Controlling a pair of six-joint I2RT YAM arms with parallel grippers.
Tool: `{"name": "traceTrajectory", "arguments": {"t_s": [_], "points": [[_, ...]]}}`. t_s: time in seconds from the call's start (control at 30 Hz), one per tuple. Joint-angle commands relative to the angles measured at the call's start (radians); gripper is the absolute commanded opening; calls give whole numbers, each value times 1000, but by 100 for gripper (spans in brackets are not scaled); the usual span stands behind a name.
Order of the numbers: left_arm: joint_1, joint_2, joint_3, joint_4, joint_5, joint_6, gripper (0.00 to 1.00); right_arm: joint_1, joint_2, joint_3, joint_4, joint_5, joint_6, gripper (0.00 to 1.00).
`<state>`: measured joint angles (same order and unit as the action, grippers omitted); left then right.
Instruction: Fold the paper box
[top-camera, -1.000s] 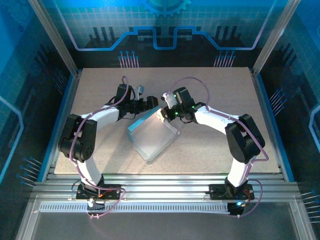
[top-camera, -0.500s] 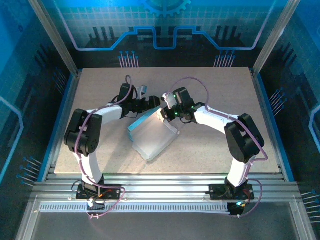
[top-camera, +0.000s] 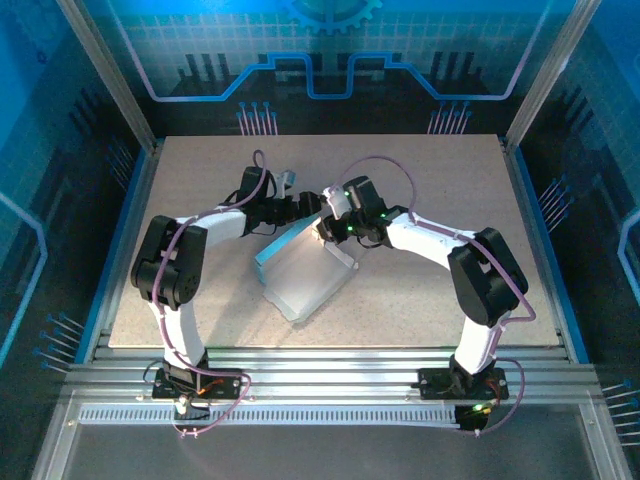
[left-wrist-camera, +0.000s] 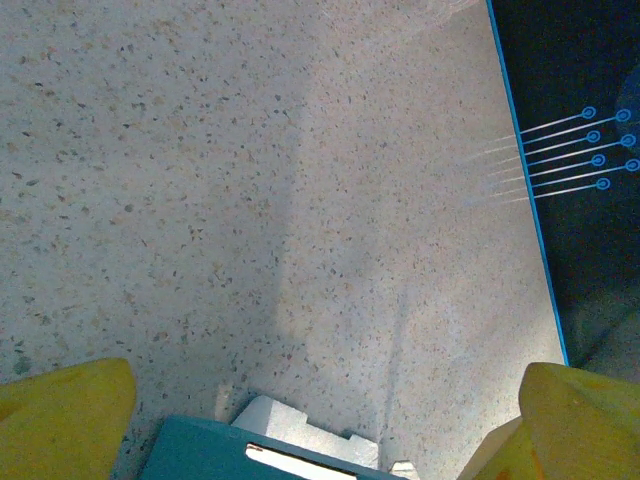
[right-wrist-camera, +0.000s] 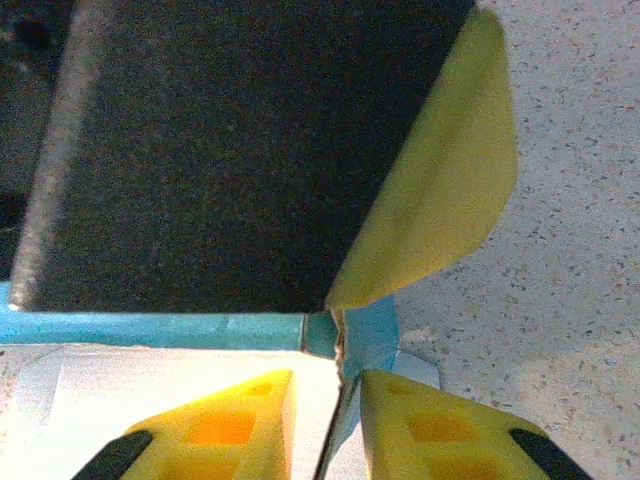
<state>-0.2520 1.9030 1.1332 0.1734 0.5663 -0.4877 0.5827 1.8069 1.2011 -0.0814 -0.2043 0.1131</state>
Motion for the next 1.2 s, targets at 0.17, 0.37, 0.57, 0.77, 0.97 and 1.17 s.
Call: {"name": "traceTrajectory", "arguments": {"t_s": [0.17, 0.37, 0.57, 0.77, 0.97, 1.17], "points": [[-4, 32, 17, -2, 15, 39, 99, 6, -43, 25, -18, -87, 37, 32], [-4, 31, -12, 36, 11, 28, 99, -3, -77, -6, -2, -92, 54, 41], [-4, 30, -41, 67, 4, 20, 99, -18, -148, -27, 5, -127, 75, 69], [-4, 36, -47, 83, 3, 8, 99, -91, -268, -97, 71, -204, 133, 93], [-4, 31, -42, 77, 4, 15, 99, -166, -288, -147, 123, -259, 120, 100], [-4, 27, -30, 56, 4, 27, 99, -217, -239, -140, 104, -263, 80, 99]]}}
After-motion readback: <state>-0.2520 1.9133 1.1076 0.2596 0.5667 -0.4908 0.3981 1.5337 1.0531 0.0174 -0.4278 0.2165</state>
